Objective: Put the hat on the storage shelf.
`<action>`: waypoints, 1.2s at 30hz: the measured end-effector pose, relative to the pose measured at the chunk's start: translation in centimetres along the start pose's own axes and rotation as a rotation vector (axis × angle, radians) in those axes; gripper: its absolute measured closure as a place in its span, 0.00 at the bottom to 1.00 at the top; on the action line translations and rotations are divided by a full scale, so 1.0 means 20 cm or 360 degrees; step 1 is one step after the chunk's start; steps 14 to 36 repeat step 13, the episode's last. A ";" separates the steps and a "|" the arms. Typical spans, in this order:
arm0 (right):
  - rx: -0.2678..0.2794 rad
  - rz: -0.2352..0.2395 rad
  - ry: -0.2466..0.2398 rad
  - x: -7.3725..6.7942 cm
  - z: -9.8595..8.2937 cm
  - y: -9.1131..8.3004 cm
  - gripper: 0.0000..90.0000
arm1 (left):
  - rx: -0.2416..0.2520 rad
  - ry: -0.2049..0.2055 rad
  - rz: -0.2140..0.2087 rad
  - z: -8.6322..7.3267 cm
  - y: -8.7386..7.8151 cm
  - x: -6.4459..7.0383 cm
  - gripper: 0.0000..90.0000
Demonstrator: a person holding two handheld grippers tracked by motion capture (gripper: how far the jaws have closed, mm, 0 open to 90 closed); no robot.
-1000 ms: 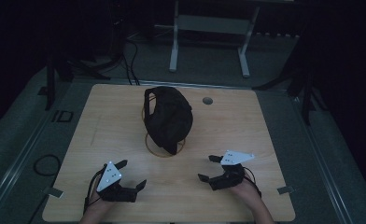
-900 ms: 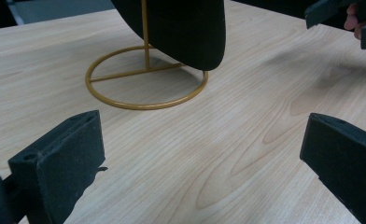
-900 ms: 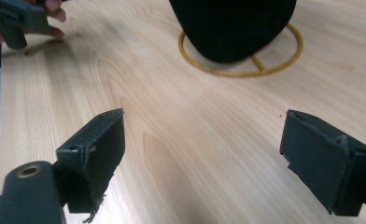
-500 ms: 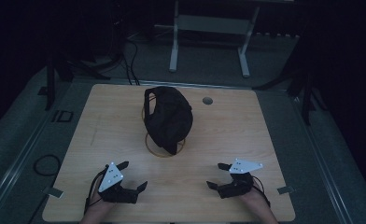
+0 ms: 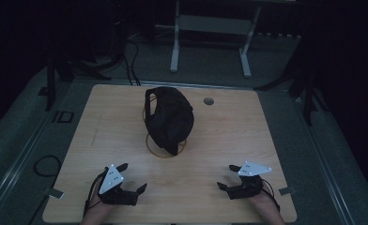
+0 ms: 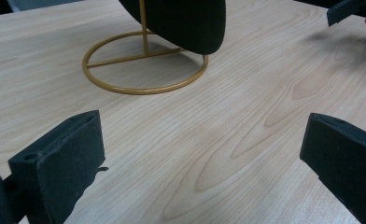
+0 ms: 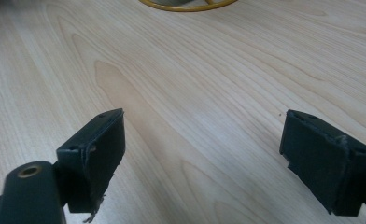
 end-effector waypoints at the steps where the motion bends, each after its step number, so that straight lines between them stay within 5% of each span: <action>1: 0.0000 0.0000 0.0000 0.00 0.00 0.00 0.16 | 0.0005 -0.0002 0.0004 0.00 0.00 0.00 0.00; 13: 0.0026 -0.0037 0.0037 0.07 -0.03 -0.06 0.16 | 0.0019 -0.0044 0.0061 -0.02 -0.04 -0.05 0.00; 36: 0.0026 -0.0037 0.0037 0.07 -0.03 -0.06 0.16 | 0.0019 -0.0044 0.0061 -0.02 -0.04 -0.05 0.00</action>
Point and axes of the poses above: each handheld gripper's, and its own axes: y roughly forward along the jaws, z roughly out of its top, x roughly to its right, the point moved 10 cm from there along y, roughly forward along the jaws, and after that the axes turned 1 degree about -z, right-handed, at the moved point
